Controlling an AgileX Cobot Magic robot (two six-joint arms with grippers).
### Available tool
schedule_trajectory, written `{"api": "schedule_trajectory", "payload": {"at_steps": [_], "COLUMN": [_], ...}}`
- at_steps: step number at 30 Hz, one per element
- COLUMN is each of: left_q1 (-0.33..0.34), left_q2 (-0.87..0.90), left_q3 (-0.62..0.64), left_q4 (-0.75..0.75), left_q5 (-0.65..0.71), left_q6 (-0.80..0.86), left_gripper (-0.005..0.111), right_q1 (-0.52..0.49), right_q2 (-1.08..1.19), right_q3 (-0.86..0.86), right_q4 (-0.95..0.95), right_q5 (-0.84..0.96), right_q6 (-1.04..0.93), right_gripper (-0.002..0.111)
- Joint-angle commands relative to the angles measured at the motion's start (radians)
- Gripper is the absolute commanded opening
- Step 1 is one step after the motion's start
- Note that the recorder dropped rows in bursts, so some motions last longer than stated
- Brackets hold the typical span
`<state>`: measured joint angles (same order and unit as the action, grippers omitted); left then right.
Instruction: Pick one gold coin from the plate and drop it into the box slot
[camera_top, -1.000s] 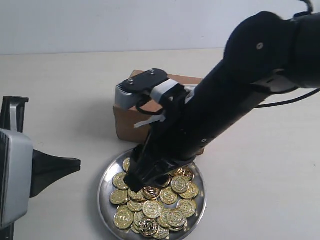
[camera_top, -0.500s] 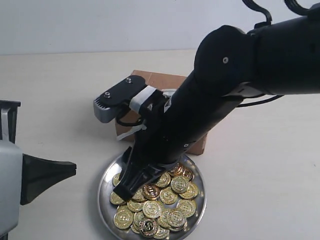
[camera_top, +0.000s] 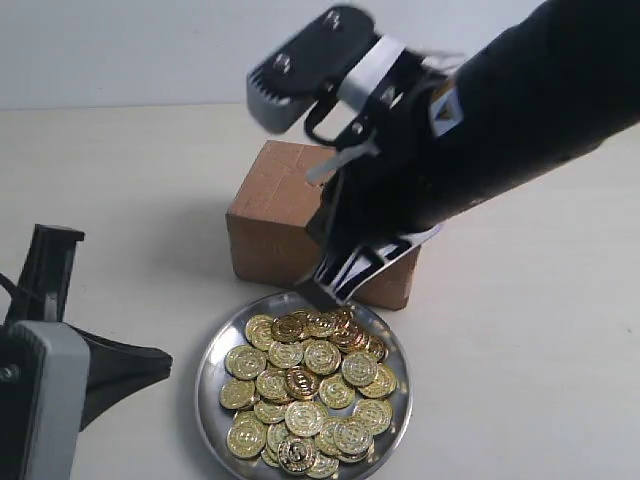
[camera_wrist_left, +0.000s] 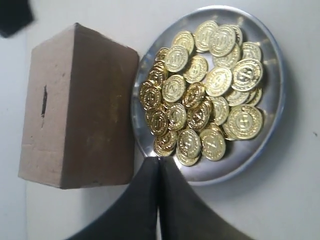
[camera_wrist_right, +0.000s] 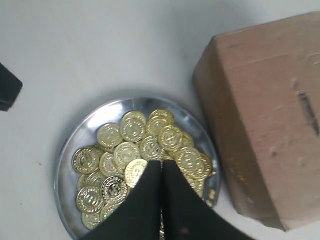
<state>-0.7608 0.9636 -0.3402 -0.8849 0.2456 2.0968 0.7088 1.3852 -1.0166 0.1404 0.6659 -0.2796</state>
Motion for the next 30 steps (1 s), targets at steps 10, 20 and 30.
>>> {"api": "schedule_trajectory", "payload": {"at_steps": [10, 20, 30], "left_q1": [-0.082, -0.133, -0.206], "left_q2": [0.303, 0.631, 0.873], "left_q3": [-0.193, -0.596, -0.778], "left_q4": [0.3, 0.694, 0.704], "left_q5": [-0.032, 0.302, 0.389], "left_q6": [0.002, 0.002, 0.0], "left_gripper": [0.0, 0.0, 0.04], "right_q1": [0.001, 0.001, 0.001], "right_q2": [-0.444, -0.833, -0.913], "right_q3": [0.109, 0.436, 0.489], "right_q4": [-0.309, -0.425, -0.427], "right_q5": [0.175, 0.218, 0.2], "right_q6": [0.298, 0.432, 0.448], "right_gripper": [0.0, 0.0, 0.0]}}
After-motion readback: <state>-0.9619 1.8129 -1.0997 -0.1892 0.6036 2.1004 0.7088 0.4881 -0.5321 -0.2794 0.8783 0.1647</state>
